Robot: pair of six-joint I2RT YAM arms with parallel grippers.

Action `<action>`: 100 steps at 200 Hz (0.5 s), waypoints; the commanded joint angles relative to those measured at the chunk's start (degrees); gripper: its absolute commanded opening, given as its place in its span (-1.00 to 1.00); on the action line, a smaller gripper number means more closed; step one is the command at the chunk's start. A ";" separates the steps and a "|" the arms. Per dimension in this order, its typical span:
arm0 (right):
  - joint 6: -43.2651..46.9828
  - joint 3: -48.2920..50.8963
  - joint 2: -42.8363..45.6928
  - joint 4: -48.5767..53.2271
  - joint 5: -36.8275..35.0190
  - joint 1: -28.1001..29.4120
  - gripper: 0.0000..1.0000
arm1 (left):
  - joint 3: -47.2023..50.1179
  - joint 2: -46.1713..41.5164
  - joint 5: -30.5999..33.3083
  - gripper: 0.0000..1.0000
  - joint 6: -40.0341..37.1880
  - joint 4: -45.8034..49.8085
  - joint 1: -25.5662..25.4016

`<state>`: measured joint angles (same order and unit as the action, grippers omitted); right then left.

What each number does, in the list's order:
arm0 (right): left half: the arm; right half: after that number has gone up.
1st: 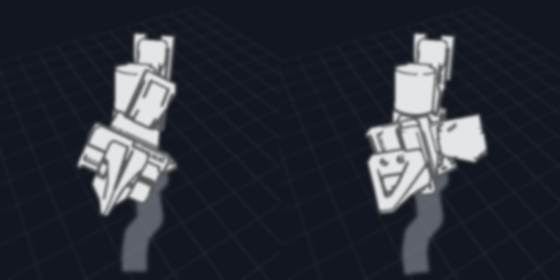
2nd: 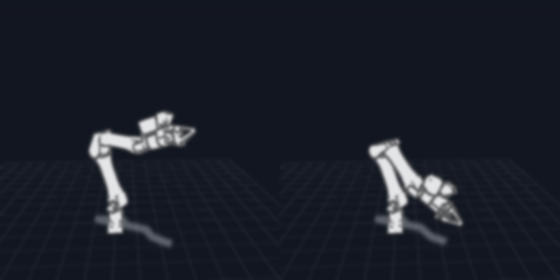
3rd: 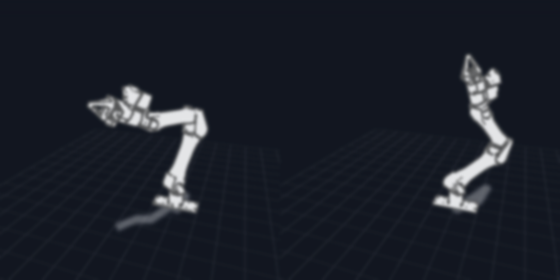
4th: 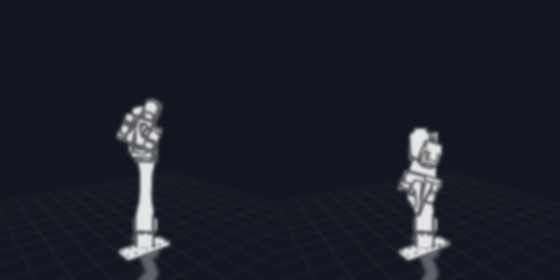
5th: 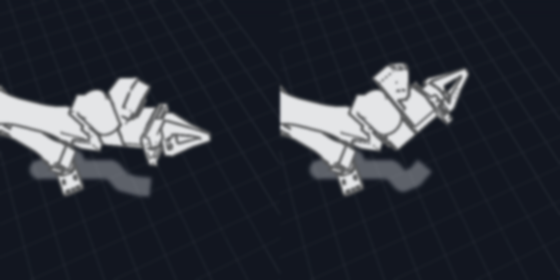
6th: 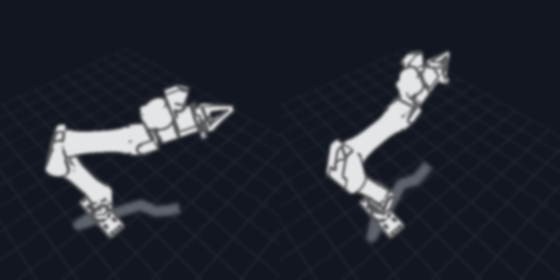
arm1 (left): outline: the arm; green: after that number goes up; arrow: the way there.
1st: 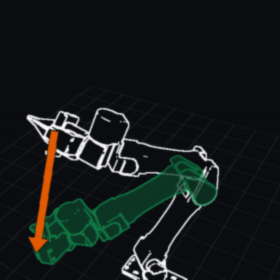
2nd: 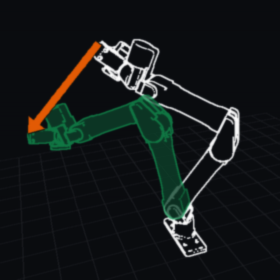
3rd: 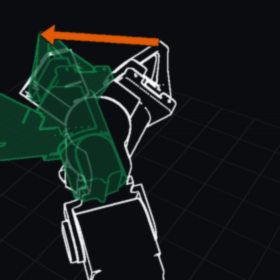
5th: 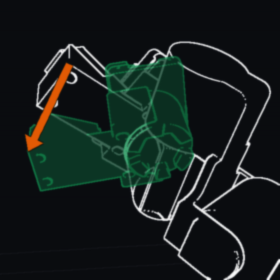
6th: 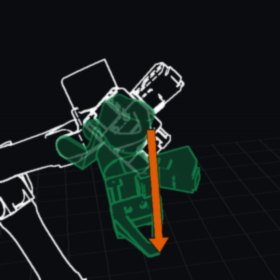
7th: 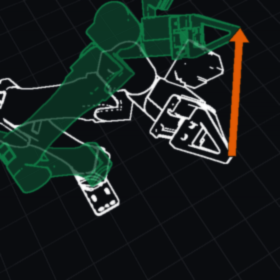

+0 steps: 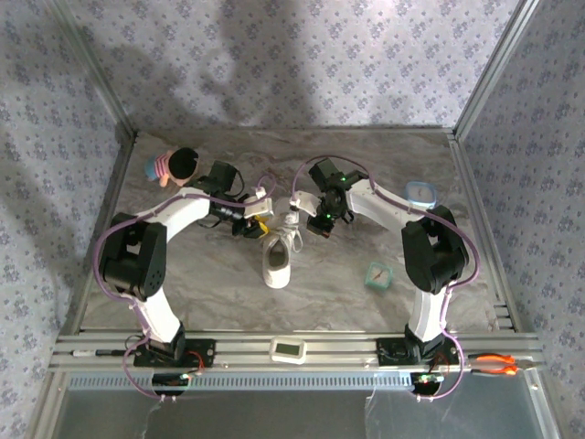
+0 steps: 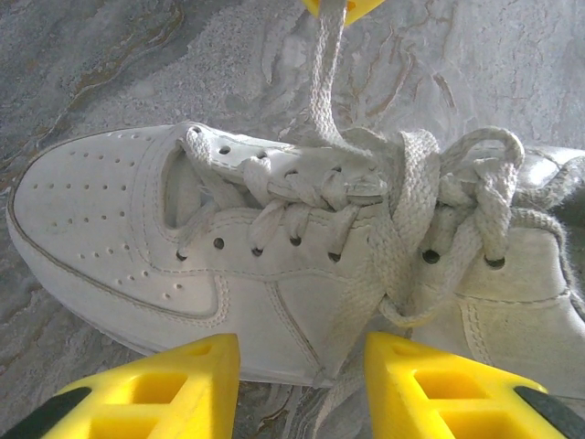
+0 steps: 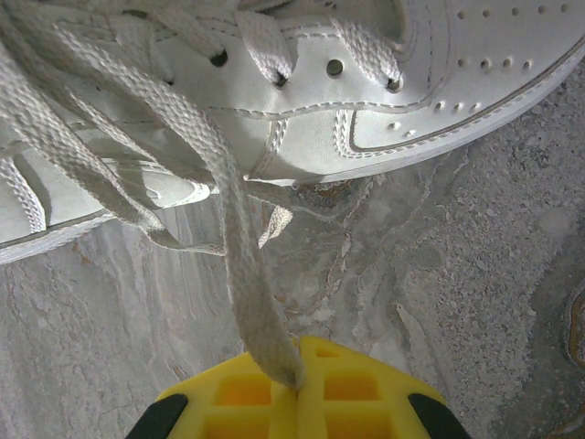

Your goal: Tie the shoes

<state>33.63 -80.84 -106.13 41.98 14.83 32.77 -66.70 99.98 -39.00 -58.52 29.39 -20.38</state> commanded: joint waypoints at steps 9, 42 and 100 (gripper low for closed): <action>-0.58 0.59 0.22 0.30 0.67 0.36 -1.00 | 0.43 -0.62 -1.97 -0.18 -1.71 0.57 -0.27; -0.58 0.62 0.37 0.30 0.62 0.47 -1.00 | -0.49 0.76 -1.94 -0.22 -1.07 -0.40 -0.43; -0.67 0.70 0.56 0.30 0.45 0.45 -1.00 | -2.81 2.63 -3.06 -0.71 -1.72 1.42 -1.28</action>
<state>33.63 -80.77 -106.13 41.78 14.83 32.93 -67.46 102.26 -39.20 -58.37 29.39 -21.19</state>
